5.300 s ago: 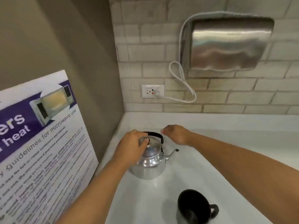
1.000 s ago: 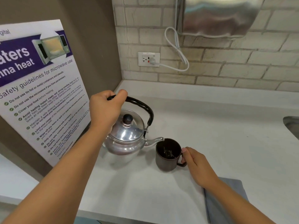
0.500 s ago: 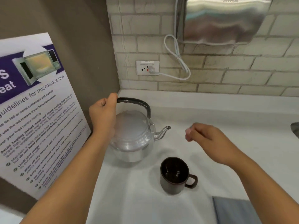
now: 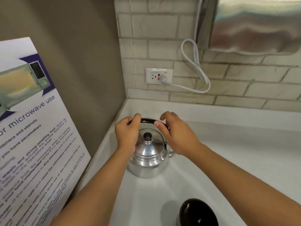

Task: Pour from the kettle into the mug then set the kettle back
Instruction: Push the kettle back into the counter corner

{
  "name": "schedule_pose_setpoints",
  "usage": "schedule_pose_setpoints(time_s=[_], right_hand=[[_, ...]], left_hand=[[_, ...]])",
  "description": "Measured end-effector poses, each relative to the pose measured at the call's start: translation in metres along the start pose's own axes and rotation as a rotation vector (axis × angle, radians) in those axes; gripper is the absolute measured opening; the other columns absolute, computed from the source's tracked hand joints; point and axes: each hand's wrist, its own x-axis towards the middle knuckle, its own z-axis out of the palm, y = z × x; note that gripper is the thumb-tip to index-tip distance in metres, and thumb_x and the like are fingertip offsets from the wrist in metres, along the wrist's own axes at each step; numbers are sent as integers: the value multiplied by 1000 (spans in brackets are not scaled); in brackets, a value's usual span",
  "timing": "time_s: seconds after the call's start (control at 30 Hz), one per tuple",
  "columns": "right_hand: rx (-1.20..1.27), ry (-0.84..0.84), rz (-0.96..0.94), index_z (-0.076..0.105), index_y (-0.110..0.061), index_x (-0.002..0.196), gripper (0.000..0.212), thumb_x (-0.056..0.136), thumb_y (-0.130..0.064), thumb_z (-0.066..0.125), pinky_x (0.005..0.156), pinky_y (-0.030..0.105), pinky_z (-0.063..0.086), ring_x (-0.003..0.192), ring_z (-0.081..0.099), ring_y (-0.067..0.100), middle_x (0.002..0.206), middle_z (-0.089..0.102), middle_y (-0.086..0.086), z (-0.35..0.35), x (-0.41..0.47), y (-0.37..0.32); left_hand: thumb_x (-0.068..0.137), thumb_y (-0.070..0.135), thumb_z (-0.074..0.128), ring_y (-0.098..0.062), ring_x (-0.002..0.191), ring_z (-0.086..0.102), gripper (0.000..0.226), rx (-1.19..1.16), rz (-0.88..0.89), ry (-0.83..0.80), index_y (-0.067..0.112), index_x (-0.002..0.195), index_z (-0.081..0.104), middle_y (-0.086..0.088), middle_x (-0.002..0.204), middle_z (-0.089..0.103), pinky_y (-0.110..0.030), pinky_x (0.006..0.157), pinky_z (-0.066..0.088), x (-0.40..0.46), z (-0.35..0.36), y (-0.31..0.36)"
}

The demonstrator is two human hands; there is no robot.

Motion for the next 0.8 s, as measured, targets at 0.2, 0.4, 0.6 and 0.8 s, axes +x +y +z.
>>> schedule_pose_setpoints(time_s=[0.2, 0.4, 0.6, 0.8], right_hand=[[-71, 7, -57, 51, -15, 96, 30, 97, -42, 38, 56, 37, 44, 65, 52, 25, 85, 46, -3, 19, 6, 14], [-115, 27, -84, 57, -10, 102, 34, 98, -38, 37, 57, 41, 48, 65, 56, 33, 84, 57, 7, 26, 13, 21], [-155, -61, 23, 59, -9, 104, 37, 100, -37, 35, 64, 42, 49, 71, 57, 34, 90, 58, 12, 37, 32, 34], [-33, -241, 163, 62, -6, 95, 31, 97, -33, 47, 67, 35, 41, 74, 52, 26, 82, 54, 11, 46, 48, 50]], left_hand=[[80, 30, 66, -4, 41, 30, 51, -5, 0, 12, 25, 36, 39, 13, 37, 30, -14, 40, 29, 6, 5, -19], [86, 67, 46, -4, 65, 54, 48, 159, 96, -70, 28, 64, 62, 11, 67, 58, -15, 61, 38, 6, 1, -27], [92, 62, 43, -18, 71, 55, 52, 480, 64, -294, 21, 77, 72, 3, 70, 59, -30, 64, 41, 43, -3, -34], [85, 57, 62, -22, 57, 51, 59, 525, -167, -398, 2, 62, 61, -7, 57, 52, -30, 57, 39, 60, 1, -43]])
